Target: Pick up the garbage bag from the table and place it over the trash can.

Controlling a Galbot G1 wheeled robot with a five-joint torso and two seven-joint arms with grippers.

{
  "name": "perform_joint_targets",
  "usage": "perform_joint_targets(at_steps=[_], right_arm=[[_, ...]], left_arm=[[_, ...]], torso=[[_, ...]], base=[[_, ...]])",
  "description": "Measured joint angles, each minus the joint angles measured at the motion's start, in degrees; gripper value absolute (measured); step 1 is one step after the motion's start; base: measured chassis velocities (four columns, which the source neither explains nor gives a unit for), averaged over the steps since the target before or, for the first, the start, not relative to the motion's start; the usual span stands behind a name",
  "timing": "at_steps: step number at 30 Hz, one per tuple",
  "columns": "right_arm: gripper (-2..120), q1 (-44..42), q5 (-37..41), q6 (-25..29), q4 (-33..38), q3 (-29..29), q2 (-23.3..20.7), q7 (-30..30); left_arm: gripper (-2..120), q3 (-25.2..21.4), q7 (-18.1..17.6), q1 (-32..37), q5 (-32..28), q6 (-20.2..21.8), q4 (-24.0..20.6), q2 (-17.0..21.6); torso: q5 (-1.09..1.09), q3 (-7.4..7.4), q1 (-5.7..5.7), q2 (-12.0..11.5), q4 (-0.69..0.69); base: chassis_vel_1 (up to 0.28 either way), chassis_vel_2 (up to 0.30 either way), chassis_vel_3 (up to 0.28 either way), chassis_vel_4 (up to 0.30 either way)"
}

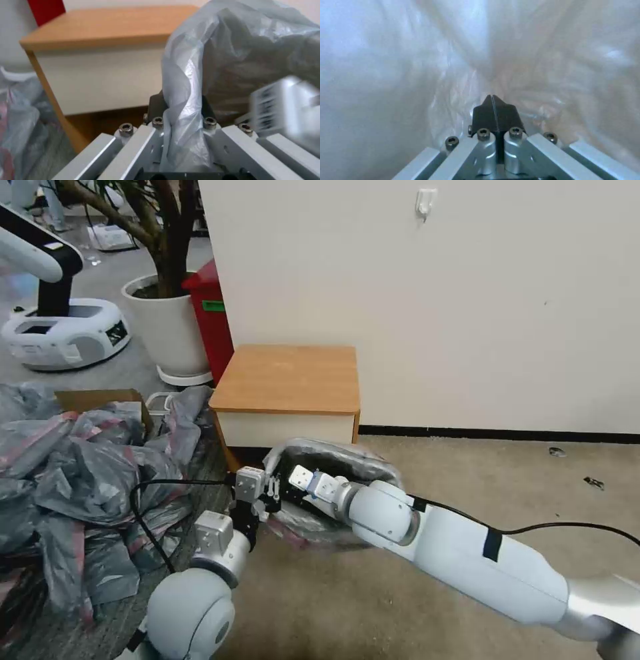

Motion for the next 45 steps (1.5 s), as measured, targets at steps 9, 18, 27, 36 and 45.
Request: perform_joint_targets(at_steps=[9,18,27,36,45], right_arm=[[0,-5.80,11.61,0.17,8.32,7.08,-4.64,3.52],[0,-24.21,16.56,11.12,19.86,23.40,-10.26,7.52],[21,-55.63,1.25,22.30,24.25,50.83,2.54,8.19],[50,-66.26,-3.58,29.97,24.10,59.37,11.04,6.68],[86,-65.05,-3.32,30.41,22.29,59.85,11.53,6.63]], left_arm=[[5,0.94,-8.37,-1.18,-13.78,1.67,4.88,-2.13],[5,0.74,-16.17,-0.70,-26.95,2.38,8.90,-4.75],[5,5.06,-18.67,5.30,-27.31,2.41,8.64,-6.90],[5,9.74,-18.92,7.52,-24.27,2.42,9.12,-6.31],[33,10.20,-18.53,7.82,-21.77,2.23,9.94,-5.77]], torso=[[0.00,0.00,0.00,0.00,0.01],[-0.01,-0.01,0.00,0.00,-0.01],[0.01,-0.01,0.00,0.00,-0.01],[0.00,-0.01,0.00,0.00,0.01],[-0.01,0.00,-0.01,0.00,0.01]], base=[[0.000,0.000,0.000,0.000],[0.000,0.000,0.000,0.000],[0.000,0.000,0.000,0.000],[0.000,0.000,0.000,0.000],[0.000,0.000,0.000,0.000]])
